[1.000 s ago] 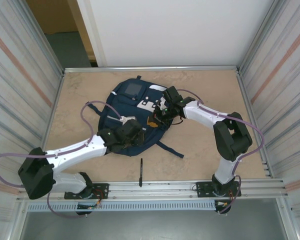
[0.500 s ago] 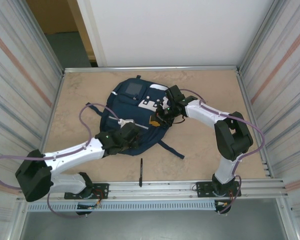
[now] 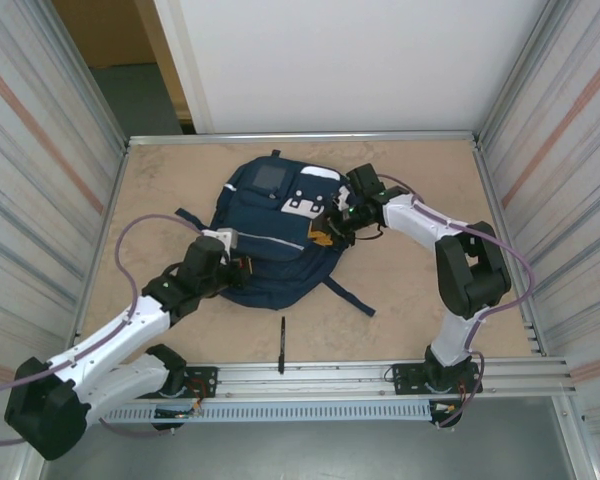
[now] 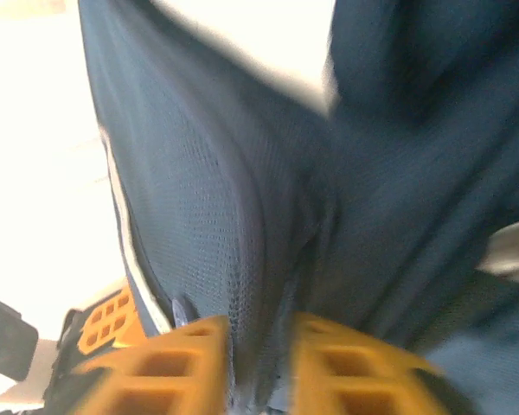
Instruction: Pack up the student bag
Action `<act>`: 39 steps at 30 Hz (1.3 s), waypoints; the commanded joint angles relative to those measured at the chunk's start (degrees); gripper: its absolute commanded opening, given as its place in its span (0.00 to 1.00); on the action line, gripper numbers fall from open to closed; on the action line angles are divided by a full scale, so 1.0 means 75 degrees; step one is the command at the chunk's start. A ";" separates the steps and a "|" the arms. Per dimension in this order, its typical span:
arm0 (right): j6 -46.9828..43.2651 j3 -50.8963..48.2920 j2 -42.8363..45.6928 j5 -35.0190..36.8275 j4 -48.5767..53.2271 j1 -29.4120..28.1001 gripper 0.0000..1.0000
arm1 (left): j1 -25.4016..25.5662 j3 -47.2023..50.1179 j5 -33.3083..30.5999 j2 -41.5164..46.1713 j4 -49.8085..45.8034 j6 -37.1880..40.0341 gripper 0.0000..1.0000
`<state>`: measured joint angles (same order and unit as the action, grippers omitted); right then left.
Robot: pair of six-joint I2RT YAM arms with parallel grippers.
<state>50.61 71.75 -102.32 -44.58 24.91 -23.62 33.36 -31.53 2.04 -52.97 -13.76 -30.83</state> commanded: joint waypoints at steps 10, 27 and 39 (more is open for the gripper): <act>0.2404 -0.1954 0.2395 0.1983 0.0208 -0.0353 0.71 | 0.1539 -0.0856 0.1107 -0.1461 0.1866 -0.0378 0.00; 0.1877 -0.1013 0.1858 0.3995 0.0991 -0.1102 0.00 | 0.1591 -0.0646 -0.0539 -0.1337 0.0619 -0.0183 0.00; 0.1966 -0.1250 0.2708 0.2233 0.0833 -0.0619 0.68 | 0.1144 -0.0363 0.0250 -0.1302 0.1252 -0.0285 0.00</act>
<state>62.17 63.07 -86.96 -28.16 28.93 -25.67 39.94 -31.18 0.64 -61.25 -8.27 -33.67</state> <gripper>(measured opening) 0.658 0.051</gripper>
